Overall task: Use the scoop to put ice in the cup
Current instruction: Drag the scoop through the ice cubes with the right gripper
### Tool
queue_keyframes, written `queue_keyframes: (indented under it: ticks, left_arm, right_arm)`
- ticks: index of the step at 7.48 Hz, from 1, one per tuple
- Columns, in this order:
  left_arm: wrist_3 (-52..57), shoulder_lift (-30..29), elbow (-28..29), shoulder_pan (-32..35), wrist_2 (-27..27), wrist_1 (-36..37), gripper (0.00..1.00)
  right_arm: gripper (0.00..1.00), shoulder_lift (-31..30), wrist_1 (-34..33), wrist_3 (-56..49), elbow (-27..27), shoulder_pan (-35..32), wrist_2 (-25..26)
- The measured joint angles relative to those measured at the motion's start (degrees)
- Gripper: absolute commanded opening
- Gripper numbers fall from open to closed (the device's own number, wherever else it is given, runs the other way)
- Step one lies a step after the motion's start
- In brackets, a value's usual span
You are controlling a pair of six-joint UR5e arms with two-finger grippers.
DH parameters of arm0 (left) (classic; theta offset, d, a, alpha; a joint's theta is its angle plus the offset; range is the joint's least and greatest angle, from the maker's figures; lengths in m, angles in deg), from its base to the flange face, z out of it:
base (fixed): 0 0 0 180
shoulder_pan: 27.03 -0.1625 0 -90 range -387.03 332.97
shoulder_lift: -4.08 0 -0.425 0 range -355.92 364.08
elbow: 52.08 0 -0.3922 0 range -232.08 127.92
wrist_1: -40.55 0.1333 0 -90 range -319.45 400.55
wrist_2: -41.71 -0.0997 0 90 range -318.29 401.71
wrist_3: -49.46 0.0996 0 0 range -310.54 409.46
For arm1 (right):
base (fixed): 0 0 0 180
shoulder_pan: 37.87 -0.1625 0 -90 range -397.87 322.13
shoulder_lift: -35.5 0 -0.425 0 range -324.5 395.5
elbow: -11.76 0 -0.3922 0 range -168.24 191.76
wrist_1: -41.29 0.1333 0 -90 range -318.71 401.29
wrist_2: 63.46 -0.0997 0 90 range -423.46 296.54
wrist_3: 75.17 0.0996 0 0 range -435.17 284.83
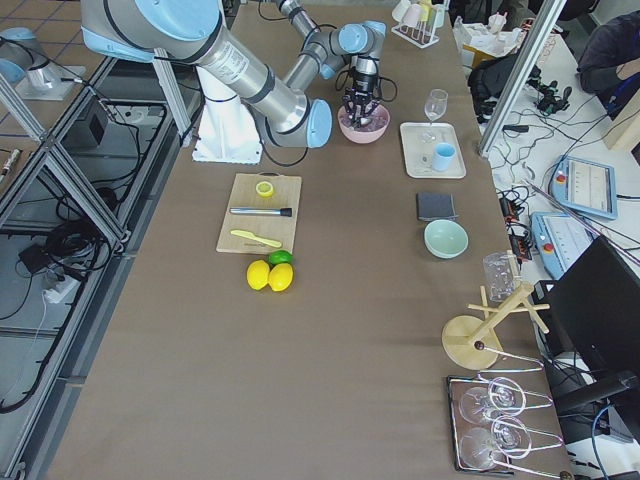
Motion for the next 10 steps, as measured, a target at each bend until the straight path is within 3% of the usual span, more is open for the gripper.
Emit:
queue_keyframes:
  ticks: [10]
  left_arm:
    - [-0.1, -0.1, 0.3, 0.6, 0.6, 0.1, 0.97]
  right_arm:
    - [0.0, -4.3, 6.9, 1.7, 4.1, 0.2, -1.0]
